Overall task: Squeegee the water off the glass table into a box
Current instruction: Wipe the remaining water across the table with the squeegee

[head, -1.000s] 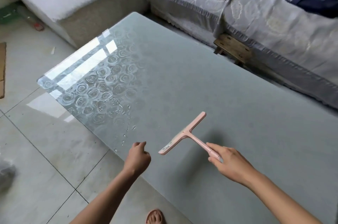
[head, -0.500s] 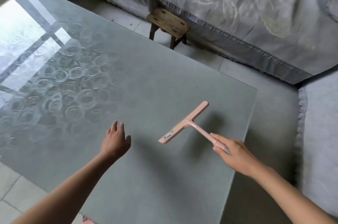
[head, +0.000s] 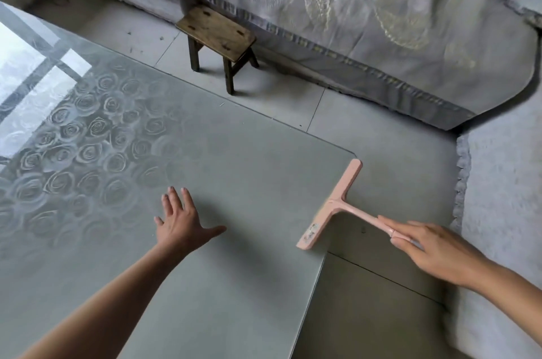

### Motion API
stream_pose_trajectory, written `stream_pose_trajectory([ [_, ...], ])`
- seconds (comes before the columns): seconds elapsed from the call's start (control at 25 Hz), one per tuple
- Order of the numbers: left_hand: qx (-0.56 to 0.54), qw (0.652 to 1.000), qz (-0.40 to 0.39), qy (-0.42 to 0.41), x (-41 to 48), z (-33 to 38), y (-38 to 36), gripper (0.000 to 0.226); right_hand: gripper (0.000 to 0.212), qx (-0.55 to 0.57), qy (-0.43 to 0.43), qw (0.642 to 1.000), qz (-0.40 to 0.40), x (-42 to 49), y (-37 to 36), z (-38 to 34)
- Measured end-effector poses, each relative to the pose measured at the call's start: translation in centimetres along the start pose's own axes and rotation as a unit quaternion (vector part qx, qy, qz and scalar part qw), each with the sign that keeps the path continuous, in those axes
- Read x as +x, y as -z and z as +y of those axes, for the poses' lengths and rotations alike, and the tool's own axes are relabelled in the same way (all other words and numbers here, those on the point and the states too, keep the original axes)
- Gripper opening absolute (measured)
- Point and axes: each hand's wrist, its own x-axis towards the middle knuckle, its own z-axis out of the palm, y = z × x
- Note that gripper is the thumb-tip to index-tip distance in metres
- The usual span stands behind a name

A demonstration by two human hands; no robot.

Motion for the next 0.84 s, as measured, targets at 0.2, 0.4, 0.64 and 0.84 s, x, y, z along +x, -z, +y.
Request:
stream_pose_trajectory([
  [0.2,0.031,0.999,-0.033,0.015,1.9,0.7,-0.8,0.134,0.046,-0.022,0.103,0.994,0.003,8.1,0.1,-4.2],
  [0.4,0.02,0.998,-0.051,0.009,2.2,0.6,-1.3,0.135,0.044,-0.02,0.162,0.986,0.02,12.2,3.0,-6.0],
  [0.64,0.025,0.997,-0.07,0.005,2.6,0.9,-1.3,0.132,0.049,-0.011,0.055,0.998,-0.028,7.9,5.8,2.0],
  [0.84,0.029,0.997,-0.074,0.007,2.9,0.7,-1.4,0.132,0.044,-0.068,0.116,0.991,-0.011,15.8,5.5,-3.2],
])
